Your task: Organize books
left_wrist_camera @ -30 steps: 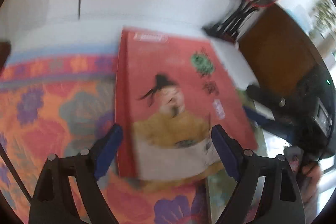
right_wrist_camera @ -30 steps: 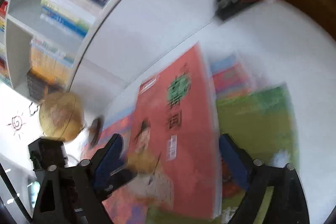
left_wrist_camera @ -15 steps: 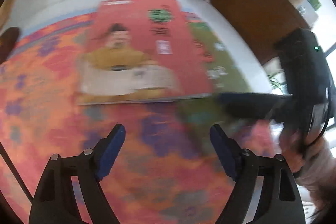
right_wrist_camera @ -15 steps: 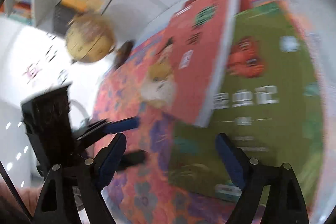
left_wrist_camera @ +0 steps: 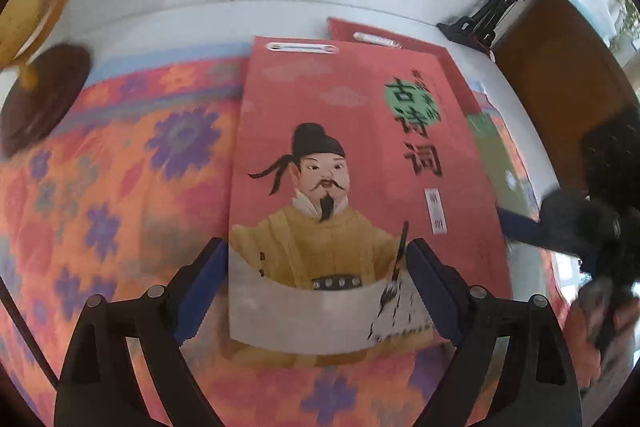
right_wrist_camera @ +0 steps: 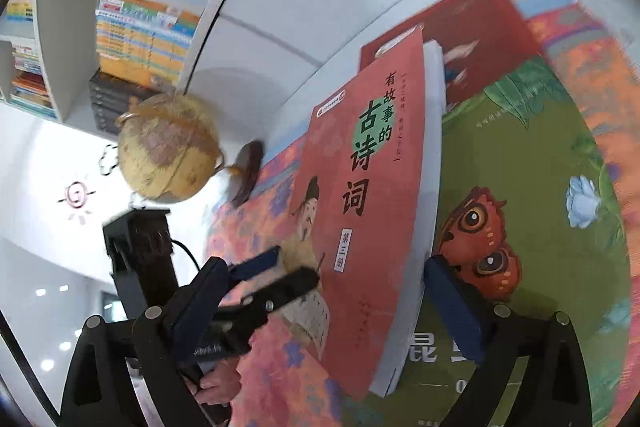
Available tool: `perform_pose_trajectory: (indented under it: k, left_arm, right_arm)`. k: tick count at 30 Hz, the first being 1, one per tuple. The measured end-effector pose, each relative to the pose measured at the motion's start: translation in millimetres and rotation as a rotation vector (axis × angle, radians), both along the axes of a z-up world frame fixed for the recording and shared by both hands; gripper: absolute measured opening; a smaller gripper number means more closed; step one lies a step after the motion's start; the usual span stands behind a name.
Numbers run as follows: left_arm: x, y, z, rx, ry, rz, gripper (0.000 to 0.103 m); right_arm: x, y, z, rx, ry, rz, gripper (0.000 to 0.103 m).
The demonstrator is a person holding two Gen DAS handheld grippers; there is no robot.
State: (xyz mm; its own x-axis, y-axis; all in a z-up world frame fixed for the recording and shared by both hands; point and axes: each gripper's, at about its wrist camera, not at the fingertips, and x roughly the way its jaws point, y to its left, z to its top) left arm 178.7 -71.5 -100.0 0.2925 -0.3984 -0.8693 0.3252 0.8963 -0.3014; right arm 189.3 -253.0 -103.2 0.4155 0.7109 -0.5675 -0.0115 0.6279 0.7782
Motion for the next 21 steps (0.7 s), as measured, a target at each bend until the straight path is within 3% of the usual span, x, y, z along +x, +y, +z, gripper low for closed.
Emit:
perform_pose_trajectory:
  k: [3,6,9,12,14,17,19,21]
  left_arm:
    - [-26,27,7,-0.061,0.053,0.056,0.087]
    - [-61,60,14,-0.129,0.08,0.107,0.087]
    - [-100,74,15,-0.144,0.14,0.102,0.087]
    - [-130,84,1,-0.176,0.236,0.104,0.084]
    - [-145,92,2,-0.171,0.223,0.086,0.085]
    - [-139,103,-10,-0.056,0.181,0.129,0.085]
    - [-129,112,-12,-0.162,0.18,0.159,0.089]
    - [-119,113,-16,-0.192,0.195,0.175,0.089]
  right_arm:
    - [0,18,-3,0.038,-0.012,0.114,0.1]
    - [-7,52,-10,0.143,0.002,0.273,0.099]
    - [-28,83,-10,0.063,0.0,0.377,0.098]
    - [-53,100,-15,0.098,0.051,0.443,0.098]
    - [-70,95,-15,0.044,0.072,0.445,0.096]
    - [-72,65,-10,-0.08,0.058,0.296,0.087]
    - [-61,48,-7,-0.123,0.032,0.234,0.087]
    - [-44,53,-13,-0.08,0.029,0.317,0.087]
